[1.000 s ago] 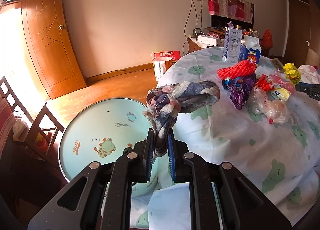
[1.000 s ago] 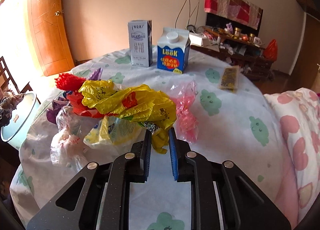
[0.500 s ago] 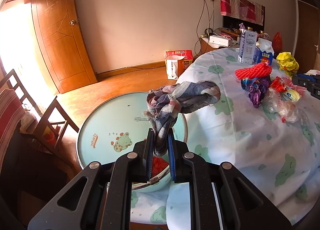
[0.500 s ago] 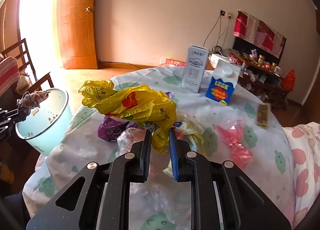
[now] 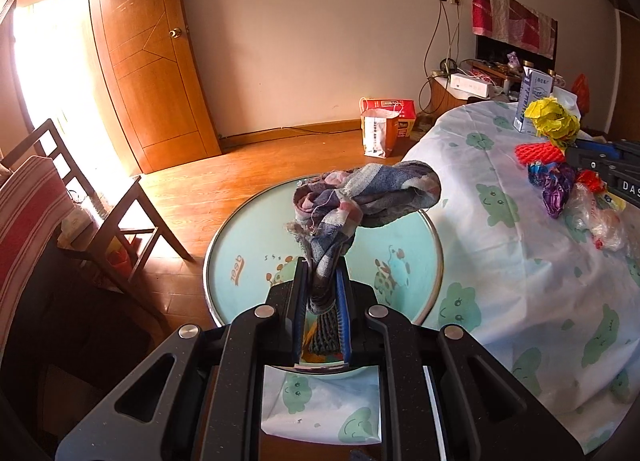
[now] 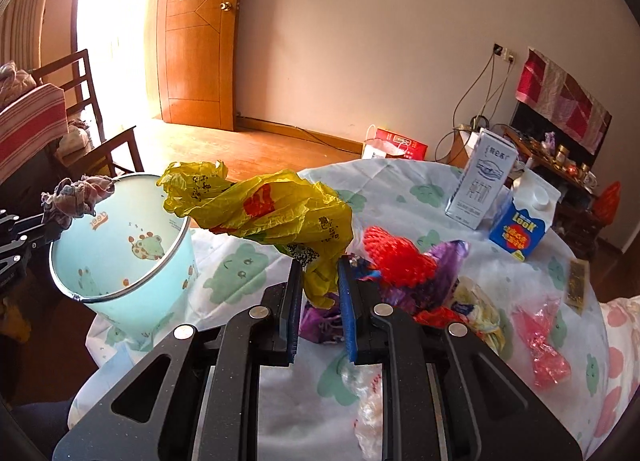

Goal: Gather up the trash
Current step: 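Carry the plaid cloth and yellow bag over the light blue bin with both tools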

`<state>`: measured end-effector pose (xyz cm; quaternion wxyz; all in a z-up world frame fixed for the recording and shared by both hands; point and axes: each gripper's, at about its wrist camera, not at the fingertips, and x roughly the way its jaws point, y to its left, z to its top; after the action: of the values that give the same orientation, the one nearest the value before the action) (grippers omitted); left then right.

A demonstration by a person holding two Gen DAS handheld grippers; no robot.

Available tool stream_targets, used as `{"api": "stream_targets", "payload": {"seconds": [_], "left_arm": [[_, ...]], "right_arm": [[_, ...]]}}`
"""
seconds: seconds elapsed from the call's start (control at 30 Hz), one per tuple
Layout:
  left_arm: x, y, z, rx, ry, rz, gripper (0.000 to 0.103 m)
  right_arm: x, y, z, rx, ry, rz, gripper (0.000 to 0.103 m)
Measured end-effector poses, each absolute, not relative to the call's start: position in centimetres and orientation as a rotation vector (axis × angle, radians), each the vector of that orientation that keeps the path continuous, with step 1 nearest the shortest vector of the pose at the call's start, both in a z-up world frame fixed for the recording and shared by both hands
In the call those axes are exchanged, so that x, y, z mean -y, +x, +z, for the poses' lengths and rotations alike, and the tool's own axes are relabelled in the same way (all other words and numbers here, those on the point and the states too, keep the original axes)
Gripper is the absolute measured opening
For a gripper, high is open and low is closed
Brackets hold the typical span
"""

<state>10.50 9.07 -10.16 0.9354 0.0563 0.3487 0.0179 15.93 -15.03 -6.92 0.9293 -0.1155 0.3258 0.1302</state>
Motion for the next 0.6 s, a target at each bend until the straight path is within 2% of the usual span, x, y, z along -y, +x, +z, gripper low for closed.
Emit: {"api": "stream_targets", "payload": {"seconds": [0.6], "left_arm": [[-13.0,11.2,-10.2,-0.724,0.104,0.131,0.013]], "right_arm": [[8.8,18.6,-7.6,-0.682,-0.309,0.346,0.018]]}}
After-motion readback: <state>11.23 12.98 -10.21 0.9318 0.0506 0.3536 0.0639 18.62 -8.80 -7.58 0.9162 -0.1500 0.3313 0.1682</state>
